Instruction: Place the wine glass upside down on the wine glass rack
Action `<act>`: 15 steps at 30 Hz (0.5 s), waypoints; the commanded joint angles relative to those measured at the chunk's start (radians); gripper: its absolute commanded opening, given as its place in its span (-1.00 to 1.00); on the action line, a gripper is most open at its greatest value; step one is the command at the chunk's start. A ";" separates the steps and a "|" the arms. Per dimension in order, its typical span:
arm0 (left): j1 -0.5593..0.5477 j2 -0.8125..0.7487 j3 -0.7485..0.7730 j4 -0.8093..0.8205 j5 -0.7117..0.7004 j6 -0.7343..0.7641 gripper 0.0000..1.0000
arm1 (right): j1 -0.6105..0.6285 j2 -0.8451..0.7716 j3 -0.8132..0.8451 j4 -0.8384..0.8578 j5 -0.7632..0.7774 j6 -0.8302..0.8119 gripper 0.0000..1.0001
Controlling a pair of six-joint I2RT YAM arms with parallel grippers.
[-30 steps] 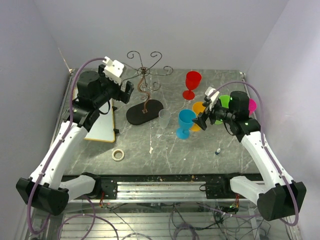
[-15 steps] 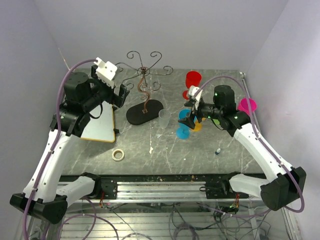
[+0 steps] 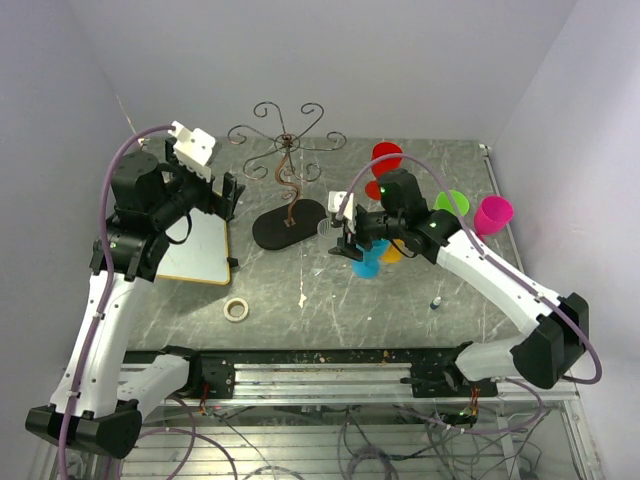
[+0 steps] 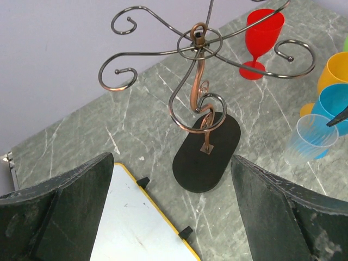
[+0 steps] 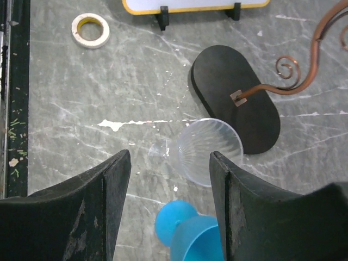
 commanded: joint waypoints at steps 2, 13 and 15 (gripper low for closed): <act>0.026 -0.020 -0.019 0.026 0.058 -0.011 0.98 | 0.042 0.040 0.045 -0.072 0.048 -0.067 0.14; 0.032 -0.035 -0.044 0.024 0.082 -0.001 0.98 | 0.081 0.126 0.132 -0.181 0.135 -0.146 -0.21; 0.032 -0.036 -0.045 0.023 0.076 0.001 0.98 | 0.087 0.151 0.160 -0.228 0.144 -0.166 -0.33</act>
